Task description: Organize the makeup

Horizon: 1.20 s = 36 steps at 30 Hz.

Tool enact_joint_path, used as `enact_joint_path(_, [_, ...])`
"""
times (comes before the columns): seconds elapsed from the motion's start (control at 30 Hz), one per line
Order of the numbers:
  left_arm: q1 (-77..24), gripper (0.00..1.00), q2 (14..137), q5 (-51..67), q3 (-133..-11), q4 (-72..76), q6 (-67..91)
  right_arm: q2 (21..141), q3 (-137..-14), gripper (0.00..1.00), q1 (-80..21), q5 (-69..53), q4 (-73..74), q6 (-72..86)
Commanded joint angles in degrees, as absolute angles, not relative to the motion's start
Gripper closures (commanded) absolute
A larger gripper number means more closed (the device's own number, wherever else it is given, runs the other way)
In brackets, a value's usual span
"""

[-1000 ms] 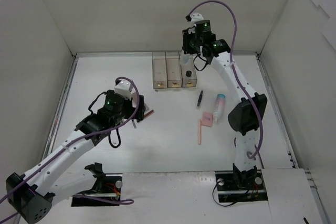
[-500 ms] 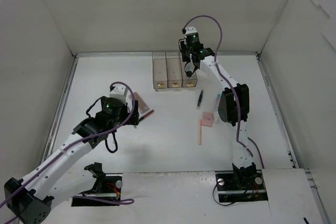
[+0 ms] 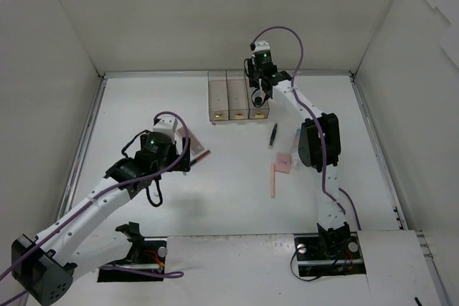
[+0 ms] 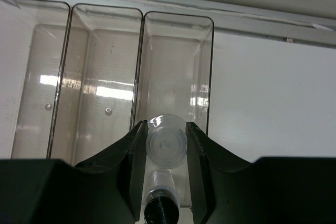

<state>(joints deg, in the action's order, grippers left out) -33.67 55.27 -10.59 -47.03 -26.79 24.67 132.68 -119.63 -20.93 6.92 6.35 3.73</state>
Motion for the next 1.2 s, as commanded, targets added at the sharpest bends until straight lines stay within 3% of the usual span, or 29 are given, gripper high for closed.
enact_joint_path(0.0, [-33.4,0.01,55.81,-10.81,-49.66,-24.35,24.26,130.78,-118.74,1.0,-20.57,8.88,0.7,5.18])
enact_joint_path(0.3, [-33.4,0.01,56.69,-9.67,-49.75,-24.35,24.43,130.69,-116.02,0.96,-20.48,7.91,0.26,6.06])
enact_joint_path(0.53, [-33.4,0.0,55.9,-9.32,-49.31,-24.35,24.52,128.85,-114.08,0.54,-20.65,8.52,0.44,7.03])
enact_joint_path(0.73, [-33.4,0.01,56.42,-8.27,-49.31,-23.3,24.43,123.32,-111.01,0.35,-20.83,10.02,0.26,7.03])
enact_joint_path(1.0, [-33.4,0.01,58.53,-5.1,-50.01,-19.43,22.94,106.1,-98.54,0.34,-20.48,16.16,0.35,8.69])
enact_joint_path(1.17, [-32.87,0.02,61.61,-1.94,-51.76,-16.88,21.62,95.3,-87.82,0.35,-16.8,13.11,4.91,11.33])
